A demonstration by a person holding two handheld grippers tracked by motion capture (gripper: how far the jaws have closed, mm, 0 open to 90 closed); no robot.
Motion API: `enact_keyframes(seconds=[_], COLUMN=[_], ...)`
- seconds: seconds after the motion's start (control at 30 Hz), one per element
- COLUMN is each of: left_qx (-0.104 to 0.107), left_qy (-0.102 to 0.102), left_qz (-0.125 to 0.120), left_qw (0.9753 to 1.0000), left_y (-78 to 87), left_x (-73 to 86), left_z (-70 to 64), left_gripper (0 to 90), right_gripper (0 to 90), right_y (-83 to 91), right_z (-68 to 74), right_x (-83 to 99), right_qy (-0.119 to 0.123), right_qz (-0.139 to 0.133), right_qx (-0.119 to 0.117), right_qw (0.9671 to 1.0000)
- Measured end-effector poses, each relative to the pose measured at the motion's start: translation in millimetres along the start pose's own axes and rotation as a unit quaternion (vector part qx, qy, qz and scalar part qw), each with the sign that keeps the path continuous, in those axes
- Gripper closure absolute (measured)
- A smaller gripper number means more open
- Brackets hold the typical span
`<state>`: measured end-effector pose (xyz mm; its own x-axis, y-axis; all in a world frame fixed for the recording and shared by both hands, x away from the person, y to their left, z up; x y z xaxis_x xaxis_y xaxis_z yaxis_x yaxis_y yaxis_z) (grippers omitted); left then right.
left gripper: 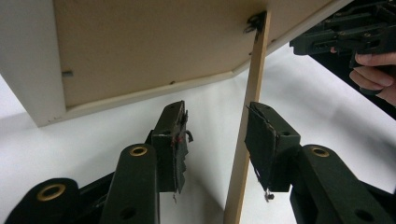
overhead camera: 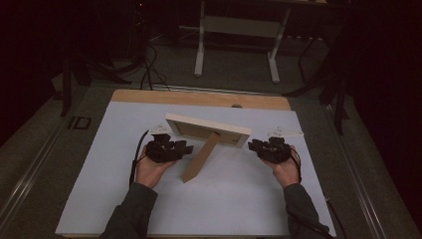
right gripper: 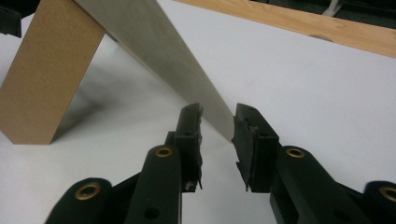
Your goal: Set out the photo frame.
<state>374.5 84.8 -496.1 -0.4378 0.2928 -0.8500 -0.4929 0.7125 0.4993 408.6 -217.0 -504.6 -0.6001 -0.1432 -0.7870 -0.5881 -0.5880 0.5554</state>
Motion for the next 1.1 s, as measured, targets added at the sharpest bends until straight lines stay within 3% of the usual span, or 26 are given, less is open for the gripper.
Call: enact_keyframes(seconds=[0.27, 0.4, 0.57, 0.67, 0.93, 1.1], left_qx=[-0.008, -0.013, -0.019, -0.023, -0.054, -0.064], left_qy=[-0.004, -0.005, -0.012, -0.012, -0.023, -0.015], left_qz=[-0.009, -0.012, -0.016, -0.017, -0.022, -0.027], left_qw=[0.9999, 0.9998, 0.9996, 0.9995, 0.9980, 0.9975], left_y=[3.4, 3.2, 4.4, 4.6, 0.2, -2.9], left_x=[-7.7, -10.8, -16.6, -17.9, -25.3, -30.8], left_z=[0.7, 0.6, -0.3, -0.2, -0.5, 0.2], left_gripper=[59.7, 61.0, 67.8, 69.6, 89.5, 90.0], right_gripper=[72.1, 78.6, 89.5, 89.7, 89.7, 89.8], right_y=[1.1, 2.0, 1.3, 0.1, -4.6, -5.2], right_z=[-1.2, -1.3, 1.3, 2.4, 7.1, 10.4], right_x=[-6.4, -12.8, -18.9, -21.1, -27.6, -32.1], right_qy=[-0.008, -0.011, -0.011, -0.013, -0.019, -0.018], right_qz=[-0.006, -0.011, -0.018, -0.021, -0.028, -0.030], right_qx=[0.004, 0.003, 0.004, 0.003, 0.001, -0.002], right_qw=[0.9999, 0.9999, 0.9998, 0.9997, 0.9994, 0.9994])
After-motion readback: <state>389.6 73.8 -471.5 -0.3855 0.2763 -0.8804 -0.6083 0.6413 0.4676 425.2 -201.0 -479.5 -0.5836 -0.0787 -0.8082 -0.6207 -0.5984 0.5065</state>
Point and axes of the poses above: each handheld gripper's, and its own axes: y roughly backward along the jaws, x roughly out of its underside, z roughly to its left, the point moved 6 cm from there along -y, roughly forward along the jaws, and after that the axes turned 11 degrees about -y, right-handed, at the moved point
